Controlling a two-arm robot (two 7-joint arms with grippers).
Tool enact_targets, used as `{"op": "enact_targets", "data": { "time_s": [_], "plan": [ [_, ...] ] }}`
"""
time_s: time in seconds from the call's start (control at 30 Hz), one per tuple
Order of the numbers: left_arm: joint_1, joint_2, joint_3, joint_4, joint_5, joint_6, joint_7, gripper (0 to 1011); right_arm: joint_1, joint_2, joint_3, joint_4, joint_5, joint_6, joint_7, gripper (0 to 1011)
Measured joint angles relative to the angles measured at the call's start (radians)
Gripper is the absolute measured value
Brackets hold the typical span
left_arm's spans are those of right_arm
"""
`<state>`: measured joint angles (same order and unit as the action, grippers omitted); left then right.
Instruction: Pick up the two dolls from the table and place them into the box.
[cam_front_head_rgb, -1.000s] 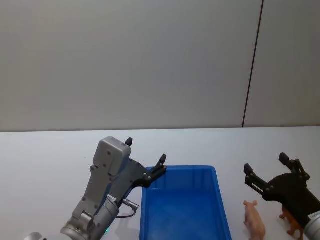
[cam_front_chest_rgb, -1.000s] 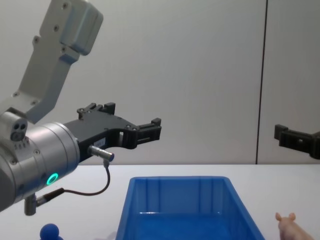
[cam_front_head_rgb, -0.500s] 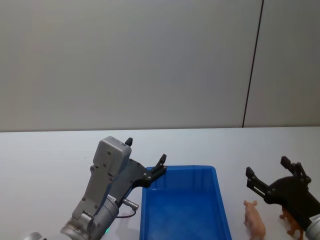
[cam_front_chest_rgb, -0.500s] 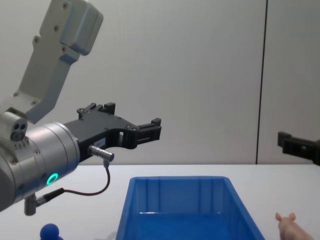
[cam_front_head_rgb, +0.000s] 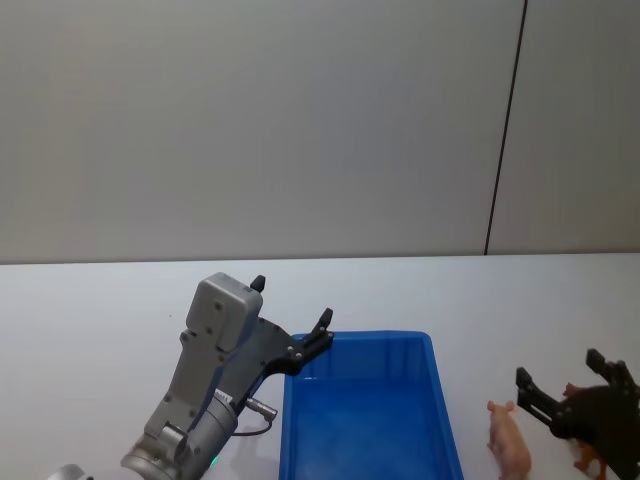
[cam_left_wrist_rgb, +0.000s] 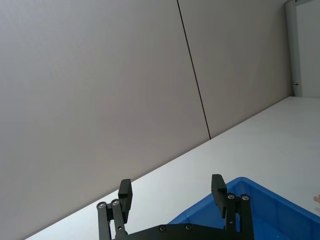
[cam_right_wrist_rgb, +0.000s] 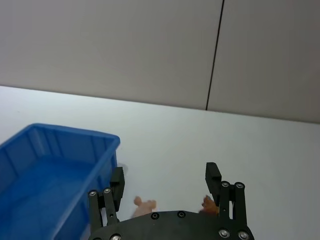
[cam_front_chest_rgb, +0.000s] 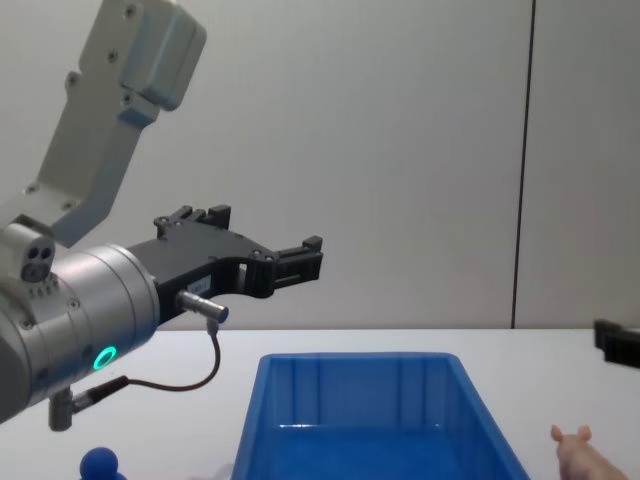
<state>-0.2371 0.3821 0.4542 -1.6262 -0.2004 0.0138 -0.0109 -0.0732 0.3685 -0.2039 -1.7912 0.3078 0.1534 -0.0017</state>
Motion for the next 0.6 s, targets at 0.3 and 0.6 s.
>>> {"op": "enact_targets", "data": {
  "time_s": [0.3, 0.6],
  "plan": [
    [0.000, 0.000, 0.000, 0.000, 0.000, 0.000, 0.000, 1001, -0.037, 0.015, 0.016, -0.011, 0.019, 0.046, -0.055, 1001],
    [0.000, 0.000, 0.000, 0.000, 0.000, 0.000, 0.000, 1001, -0.061, 0.023, 0.034, 0.000, 0.041, 0.062, -0.094, 1001]
  ]
}}
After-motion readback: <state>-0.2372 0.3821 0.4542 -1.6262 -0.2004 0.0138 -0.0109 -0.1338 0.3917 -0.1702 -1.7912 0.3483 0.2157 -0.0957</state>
